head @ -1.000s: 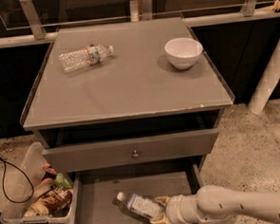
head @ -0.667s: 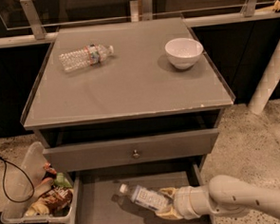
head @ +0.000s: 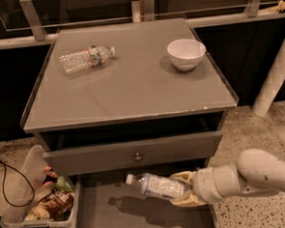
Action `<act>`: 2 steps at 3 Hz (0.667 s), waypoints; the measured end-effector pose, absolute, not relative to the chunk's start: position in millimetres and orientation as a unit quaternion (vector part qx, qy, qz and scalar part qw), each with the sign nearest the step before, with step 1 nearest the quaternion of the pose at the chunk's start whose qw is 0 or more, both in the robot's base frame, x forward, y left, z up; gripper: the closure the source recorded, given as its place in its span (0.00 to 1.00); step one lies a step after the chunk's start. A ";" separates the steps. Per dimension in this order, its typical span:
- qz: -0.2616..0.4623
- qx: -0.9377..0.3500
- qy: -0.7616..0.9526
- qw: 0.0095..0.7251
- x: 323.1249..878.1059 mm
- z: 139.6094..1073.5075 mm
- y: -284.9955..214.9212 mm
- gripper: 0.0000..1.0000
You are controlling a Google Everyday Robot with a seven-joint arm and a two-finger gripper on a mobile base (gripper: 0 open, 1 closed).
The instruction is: Pick blue plastic bottle from middle drawer and place on counter
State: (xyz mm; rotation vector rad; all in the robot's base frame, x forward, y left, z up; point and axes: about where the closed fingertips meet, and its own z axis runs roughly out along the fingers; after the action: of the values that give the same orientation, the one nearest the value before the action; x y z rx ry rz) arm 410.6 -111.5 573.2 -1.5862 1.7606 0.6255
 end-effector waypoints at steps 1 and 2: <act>0.235 -0.647 0.649 0.326 397.9 626.9 -114.8 1.00; 0.218 -0.674 0.629 0.321 391.9 684.9 -114.3 1.00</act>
Offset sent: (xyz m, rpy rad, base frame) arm -0.0236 -0.0050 0.1826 -0.1225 -0.1212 0.1924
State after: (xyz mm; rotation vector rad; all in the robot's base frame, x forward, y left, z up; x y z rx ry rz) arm 391.9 -114.3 684.9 -1.7709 1.6517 0.5727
